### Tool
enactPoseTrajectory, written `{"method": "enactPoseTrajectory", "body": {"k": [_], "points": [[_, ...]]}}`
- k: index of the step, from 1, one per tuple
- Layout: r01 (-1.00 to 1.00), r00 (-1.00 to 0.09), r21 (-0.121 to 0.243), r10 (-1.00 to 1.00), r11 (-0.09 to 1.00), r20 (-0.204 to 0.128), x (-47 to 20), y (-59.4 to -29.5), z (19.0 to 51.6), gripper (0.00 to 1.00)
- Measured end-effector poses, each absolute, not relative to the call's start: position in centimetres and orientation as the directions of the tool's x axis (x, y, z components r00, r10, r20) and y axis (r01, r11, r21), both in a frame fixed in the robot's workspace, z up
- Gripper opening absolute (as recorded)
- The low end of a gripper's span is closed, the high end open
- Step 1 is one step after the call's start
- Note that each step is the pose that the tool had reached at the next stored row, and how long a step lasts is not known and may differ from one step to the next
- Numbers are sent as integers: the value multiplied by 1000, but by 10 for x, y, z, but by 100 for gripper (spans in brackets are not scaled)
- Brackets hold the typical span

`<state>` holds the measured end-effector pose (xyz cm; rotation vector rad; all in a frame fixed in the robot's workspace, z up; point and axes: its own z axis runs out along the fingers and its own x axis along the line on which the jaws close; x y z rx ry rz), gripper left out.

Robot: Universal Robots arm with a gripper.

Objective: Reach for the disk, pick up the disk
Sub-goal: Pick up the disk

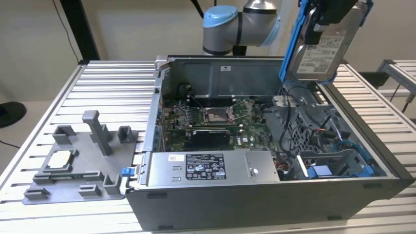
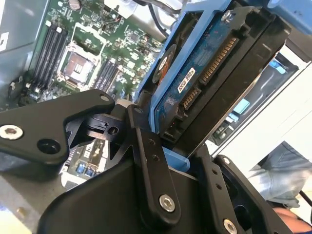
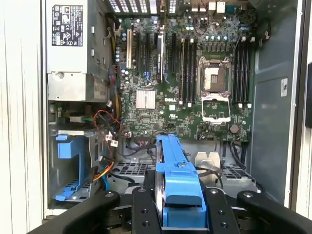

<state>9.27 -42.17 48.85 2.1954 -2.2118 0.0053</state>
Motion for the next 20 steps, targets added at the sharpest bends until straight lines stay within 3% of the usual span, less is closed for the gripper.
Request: {"method": "enactPoseTrajectory", "body": {"k": [20], "points": [[-1000, -7, 26, -1000, 8, 20, 93, -449, 488, 0]]}}
